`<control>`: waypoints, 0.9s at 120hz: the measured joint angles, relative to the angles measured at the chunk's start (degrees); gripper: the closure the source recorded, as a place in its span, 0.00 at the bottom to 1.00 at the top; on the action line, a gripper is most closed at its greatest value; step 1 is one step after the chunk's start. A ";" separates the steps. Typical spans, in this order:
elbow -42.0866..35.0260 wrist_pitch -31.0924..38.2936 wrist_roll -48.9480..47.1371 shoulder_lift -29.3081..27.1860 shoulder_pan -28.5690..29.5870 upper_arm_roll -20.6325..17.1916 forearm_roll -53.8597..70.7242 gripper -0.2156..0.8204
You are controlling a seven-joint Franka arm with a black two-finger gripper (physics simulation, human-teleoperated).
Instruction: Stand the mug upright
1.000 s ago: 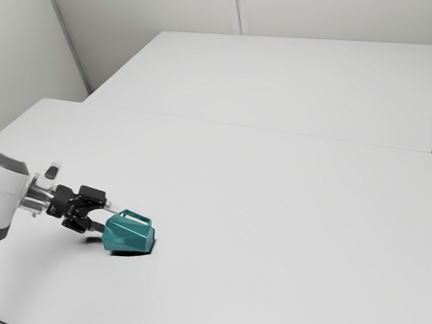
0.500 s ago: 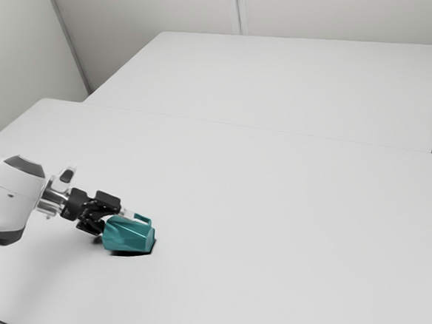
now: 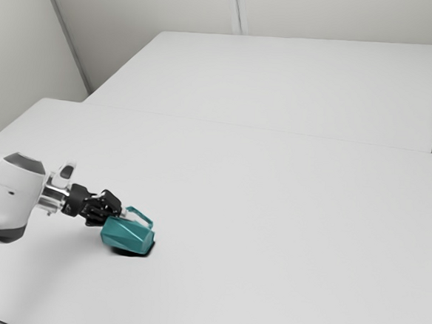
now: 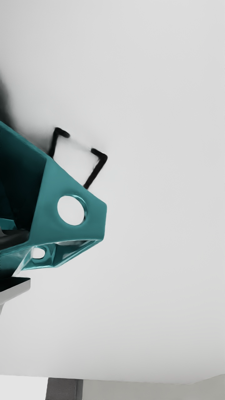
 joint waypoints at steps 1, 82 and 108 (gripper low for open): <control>0.00 -0.01 -0.01 -0.01 -0.02 -0.02 -0.10 0.89; 11.49 1.13 -1.99 -3.22 -3.29 -5.38 9.77 0.97; 20.12 1.57 -10.20 -1.70 -5.77 -7.38 50.28 0.97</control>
